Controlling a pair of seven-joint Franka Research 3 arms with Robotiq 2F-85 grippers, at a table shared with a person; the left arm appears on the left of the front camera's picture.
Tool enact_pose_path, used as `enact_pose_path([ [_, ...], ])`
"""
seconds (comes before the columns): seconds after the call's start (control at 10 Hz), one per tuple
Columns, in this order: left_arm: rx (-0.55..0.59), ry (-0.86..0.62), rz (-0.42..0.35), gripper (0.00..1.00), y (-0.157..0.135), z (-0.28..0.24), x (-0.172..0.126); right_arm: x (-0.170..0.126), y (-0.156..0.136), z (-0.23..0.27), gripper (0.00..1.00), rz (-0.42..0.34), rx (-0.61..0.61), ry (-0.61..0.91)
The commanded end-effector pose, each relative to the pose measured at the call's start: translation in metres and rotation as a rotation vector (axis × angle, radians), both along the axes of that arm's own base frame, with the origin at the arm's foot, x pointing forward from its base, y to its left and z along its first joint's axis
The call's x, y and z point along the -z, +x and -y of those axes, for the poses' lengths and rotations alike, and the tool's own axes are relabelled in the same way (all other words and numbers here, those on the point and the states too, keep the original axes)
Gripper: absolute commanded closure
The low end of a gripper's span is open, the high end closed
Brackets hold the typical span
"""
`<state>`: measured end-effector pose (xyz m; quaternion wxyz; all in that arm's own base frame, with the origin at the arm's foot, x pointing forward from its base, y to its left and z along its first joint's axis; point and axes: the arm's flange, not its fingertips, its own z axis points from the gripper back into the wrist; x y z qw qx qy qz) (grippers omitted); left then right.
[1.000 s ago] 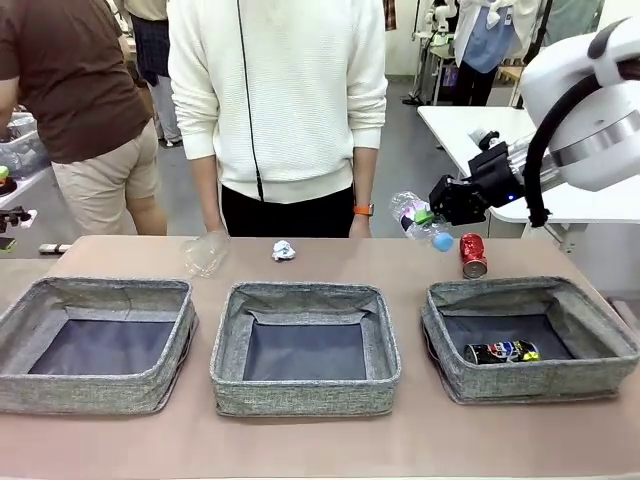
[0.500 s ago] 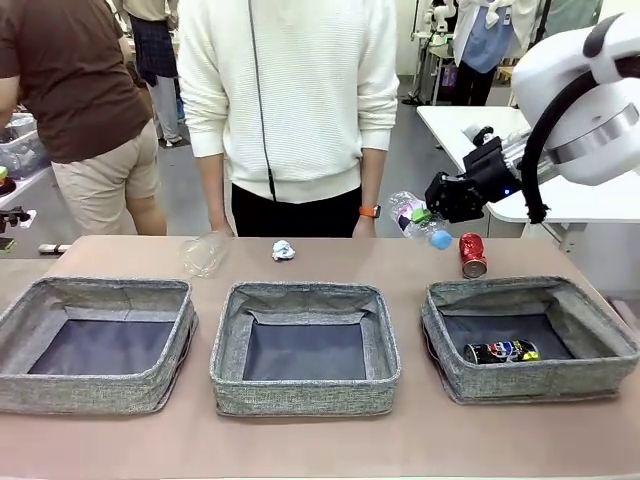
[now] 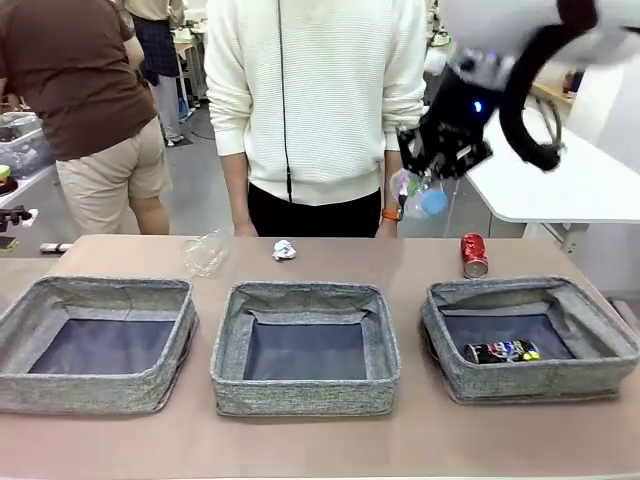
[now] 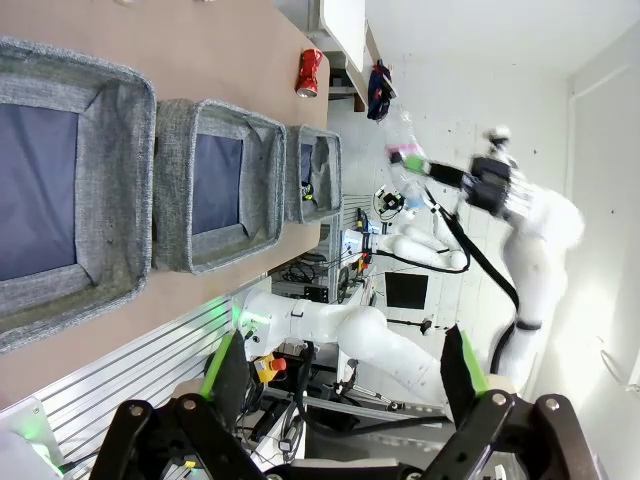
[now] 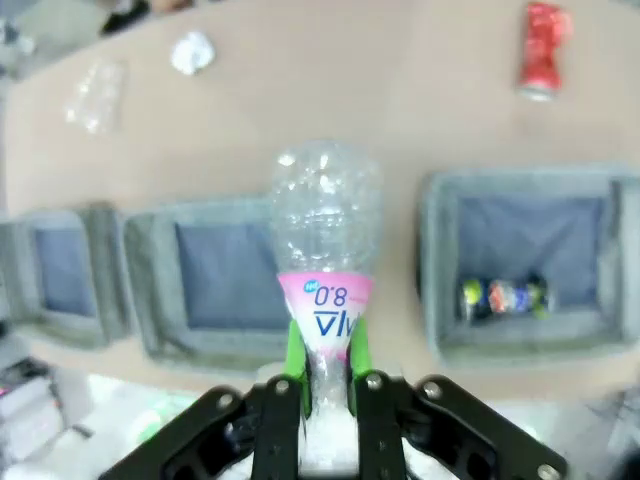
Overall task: Sort the waste into the appropriate baskets.
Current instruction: Pick up the waste item pointed out by the person.
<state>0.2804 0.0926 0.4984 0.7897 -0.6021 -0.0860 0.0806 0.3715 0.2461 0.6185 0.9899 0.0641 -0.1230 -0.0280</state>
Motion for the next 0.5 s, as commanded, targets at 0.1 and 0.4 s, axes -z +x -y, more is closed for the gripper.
enact_pose_path([
  [0.1,-0.004,-0.021,0.001,0.0,0.0,0.002,-0.004,-0.095,-0.014,-0.085,0.82,-0.018,-0.125,-0.091],
  [0.4,-0.004,-0.021,0.001,0.0,0.0,0.002,-0.004,-0.128,-0.023,-0.121,0.82,-0.002,-0.255,-0.029],
])
